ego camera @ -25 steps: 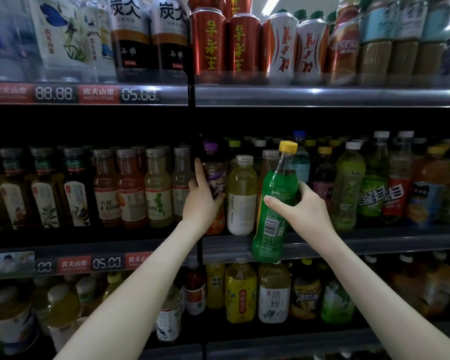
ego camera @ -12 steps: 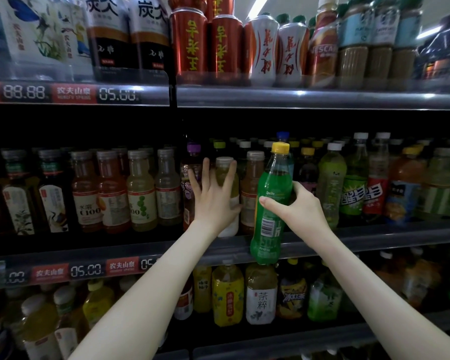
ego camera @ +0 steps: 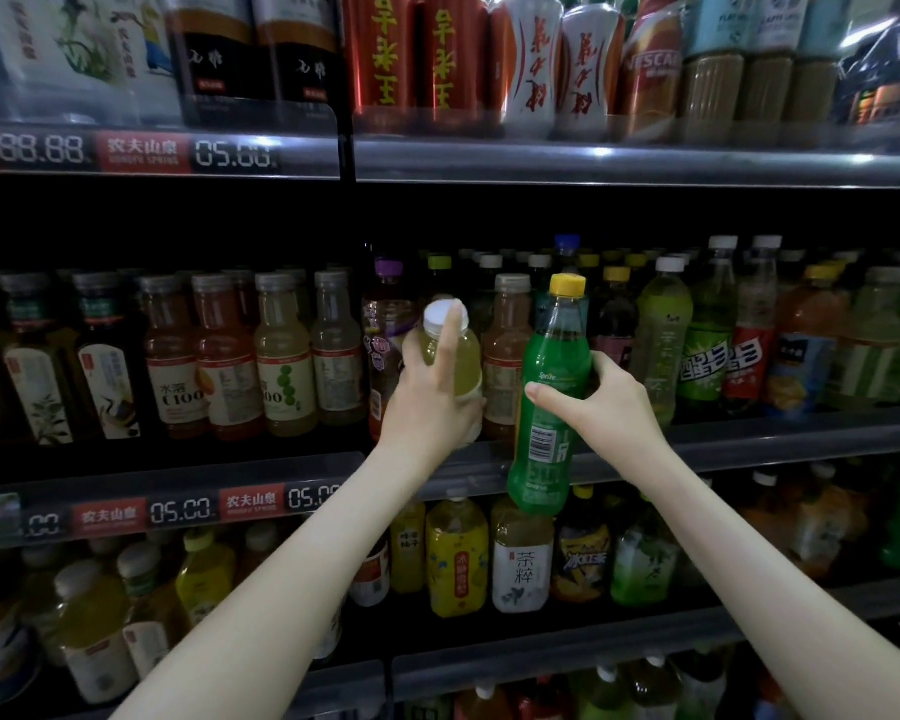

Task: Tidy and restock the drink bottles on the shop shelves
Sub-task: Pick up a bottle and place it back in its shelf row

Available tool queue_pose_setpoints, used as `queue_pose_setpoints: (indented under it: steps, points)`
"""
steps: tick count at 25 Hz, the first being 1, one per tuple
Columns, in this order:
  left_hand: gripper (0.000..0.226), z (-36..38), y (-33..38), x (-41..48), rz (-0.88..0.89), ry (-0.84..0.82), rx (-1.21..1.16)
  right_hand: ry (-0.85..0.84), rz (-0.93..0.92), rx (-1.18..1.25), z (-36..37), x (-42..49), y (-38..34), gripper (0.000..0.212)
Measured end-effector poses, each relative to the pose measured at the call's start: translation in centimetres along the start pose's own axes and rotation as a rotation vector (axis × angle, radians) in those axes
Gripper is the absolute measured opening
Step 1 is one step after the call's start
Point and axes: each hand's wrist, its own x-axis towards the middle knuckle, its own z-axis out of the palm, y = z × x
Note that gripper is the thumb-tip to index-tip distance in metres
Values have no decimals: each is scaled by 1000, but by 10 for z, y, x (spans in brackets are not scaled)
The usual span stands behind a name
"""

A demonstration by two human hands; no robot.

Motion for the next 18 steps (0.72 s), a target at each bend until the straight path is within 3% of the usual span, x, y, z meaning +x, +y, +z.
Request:
queue_pose_setpoints:
  steps: [3, 7, 12, 18]
  points:
    - [97, -9, -2, -2, -65, 46, -74, 0, 8, -11, 4, -5, -3, 38]
    - [89, -13, -1, -23, 42, 153, -185, 10, 35, -40, 4, -15, -2, 38]
    - [99, -39, 19, -41, 179, 318, -245, -4, 87, -67, 2, -36, 13, 47]
    - [107, -37, 34, -126, 116, 115, -241, -169, 166, -62, 3, -81, 56, 52]
